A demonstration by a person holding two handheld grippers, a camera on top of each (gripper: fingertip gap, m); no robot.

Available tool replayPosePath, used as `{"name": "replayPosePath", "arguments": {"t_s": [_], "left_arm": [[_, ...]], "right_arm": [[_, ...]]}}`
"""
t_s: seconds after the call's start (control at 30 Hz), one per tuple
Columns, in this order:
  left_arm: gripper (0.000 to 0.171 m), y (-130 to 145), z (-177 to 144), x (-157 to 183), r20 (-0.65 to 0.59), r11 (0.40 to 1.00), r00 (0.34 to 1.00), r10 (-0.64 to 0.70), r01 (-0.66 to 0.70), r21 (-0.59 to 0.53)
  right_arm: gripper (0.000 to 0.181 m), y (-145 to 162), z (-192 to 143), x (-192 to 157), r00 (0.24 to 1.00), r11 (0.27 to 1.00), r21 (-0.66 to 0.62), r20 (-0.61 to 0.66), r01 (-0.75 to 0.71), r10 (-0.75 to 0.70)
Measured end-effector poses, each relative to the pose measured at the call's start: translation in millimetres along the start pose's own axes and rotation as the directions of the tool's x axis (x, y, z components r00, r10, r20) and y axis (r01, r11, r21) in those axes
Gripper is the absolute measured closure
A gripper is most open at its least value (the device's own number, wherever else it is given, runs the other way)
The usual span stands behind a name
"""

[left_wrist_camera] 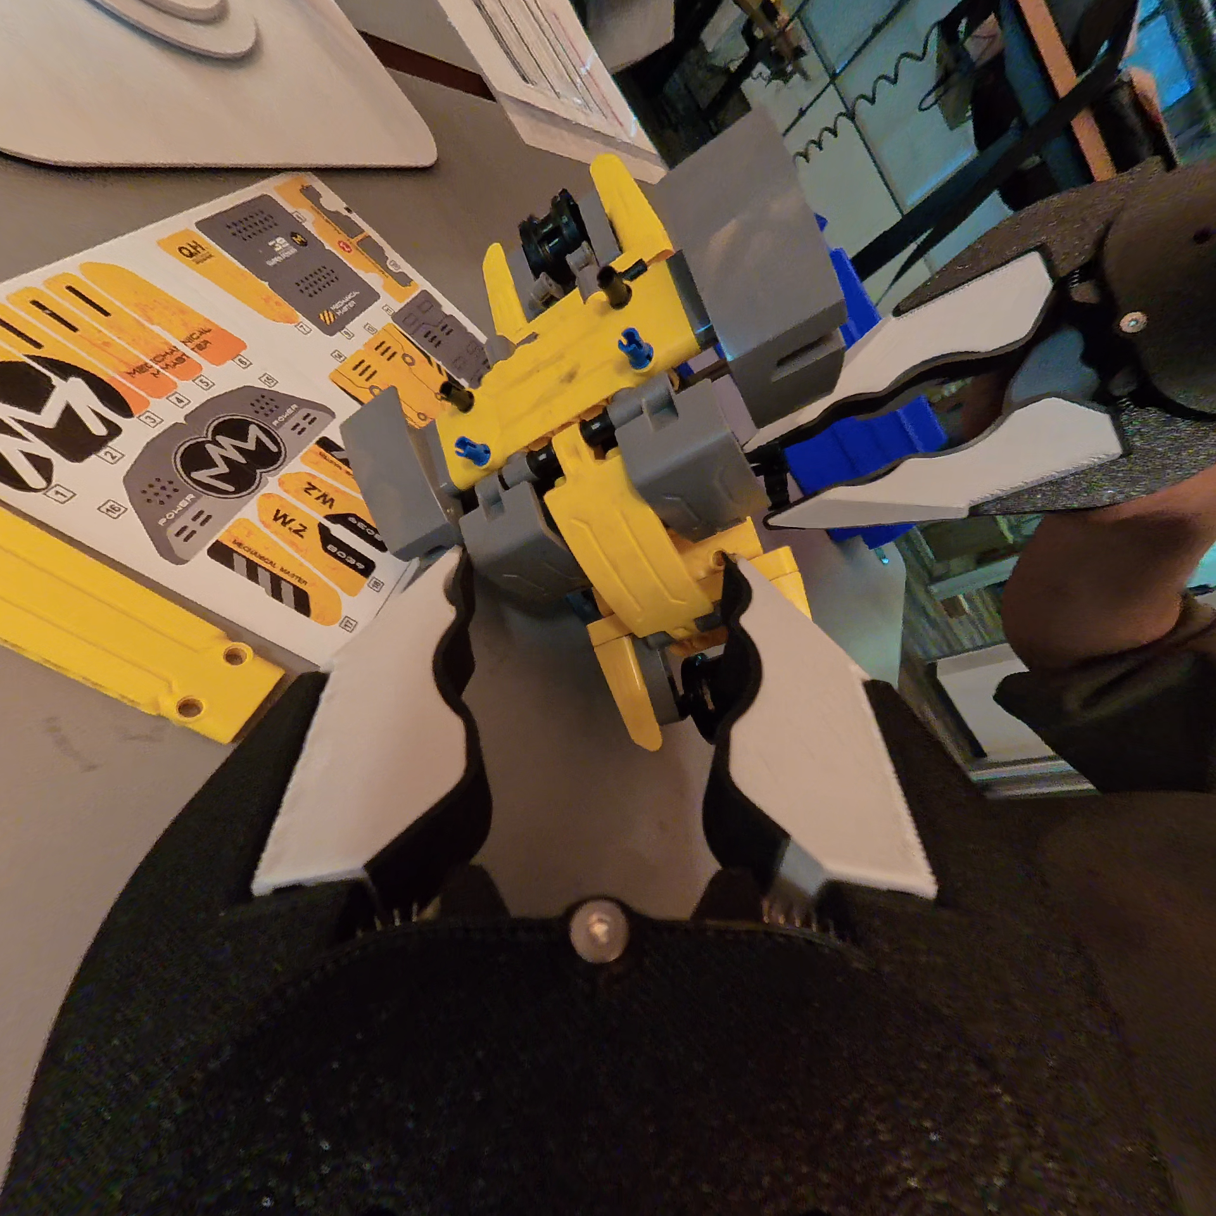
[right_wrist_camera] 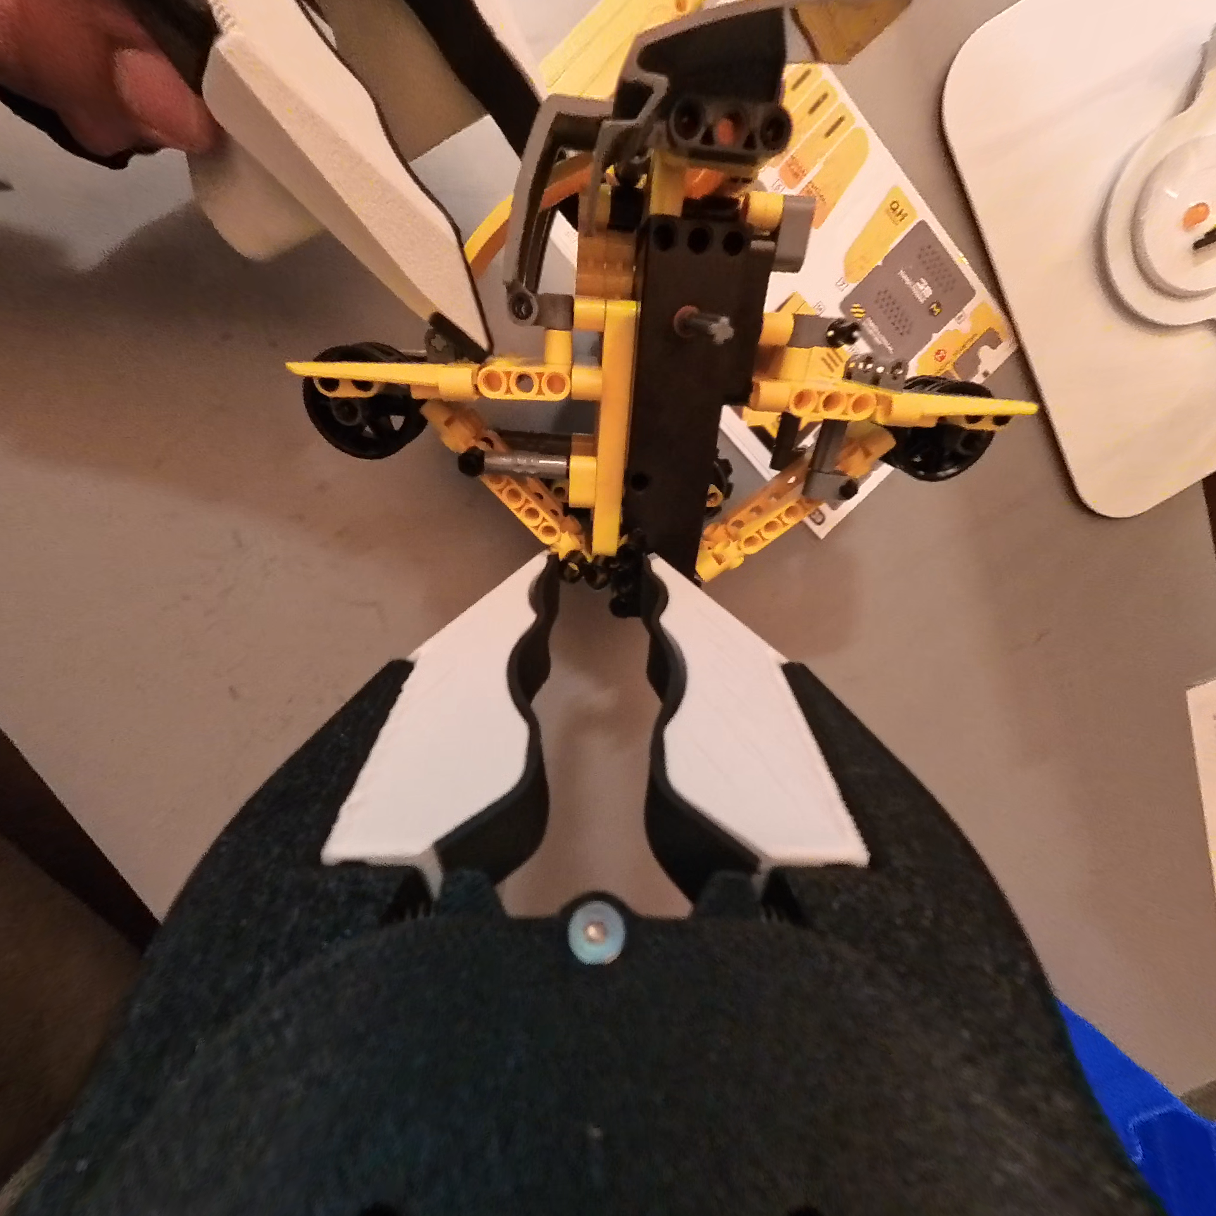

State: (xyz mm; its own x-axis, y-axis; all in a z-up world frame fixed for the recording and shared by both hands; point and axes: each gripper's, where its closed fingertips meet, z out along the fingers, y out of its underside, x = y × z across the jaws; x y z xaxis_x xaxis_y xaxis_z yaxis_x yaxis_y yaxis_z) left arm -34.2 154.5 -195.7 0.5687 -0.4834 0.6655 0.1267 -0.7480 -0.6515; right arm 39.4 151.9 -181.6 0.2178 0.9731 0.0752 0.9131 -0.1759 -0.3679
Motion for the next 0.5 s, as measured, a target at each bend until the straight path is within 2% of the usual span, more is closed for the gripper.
{"name": "replayPosePath", "arguments": {"t_s": [0.17, 0.33, 0.43, 0.5], "left_arm": [[0.095, 1, -1, 3, -0.035, 1.0, 0.999, -0.016, 0.015, -0.013], [0.093, -1, -3, 3, -0.014, 1.0, 1.0, 0.012, -0.012, -0.005], [0.092, -10, -12, 5, 0.009, 0.998, 0.999, 0.049, -0.05, 0.035], [0.092, -24, -23, 8, 0.035, 0.99, 0.995, 0.094, -0.097, 0.102]], "right_arm": [[0.157, 0, 0, 0, 1.0, 1.0, 0.008, 0.0, 0.008, -0.008], [0.157, -1, 0, 2, 0.998, 0.996, 0.073, -0.055, 0.044, -0.04], [0.157, -2, 0, 3, 0.994, 0.991, 0.113, -0.092, 0.071, -0.061], [0.157, -3, 0, 3, 0.993, 0.987, 0.14, -0.104, 0.079, -0.065]]}}
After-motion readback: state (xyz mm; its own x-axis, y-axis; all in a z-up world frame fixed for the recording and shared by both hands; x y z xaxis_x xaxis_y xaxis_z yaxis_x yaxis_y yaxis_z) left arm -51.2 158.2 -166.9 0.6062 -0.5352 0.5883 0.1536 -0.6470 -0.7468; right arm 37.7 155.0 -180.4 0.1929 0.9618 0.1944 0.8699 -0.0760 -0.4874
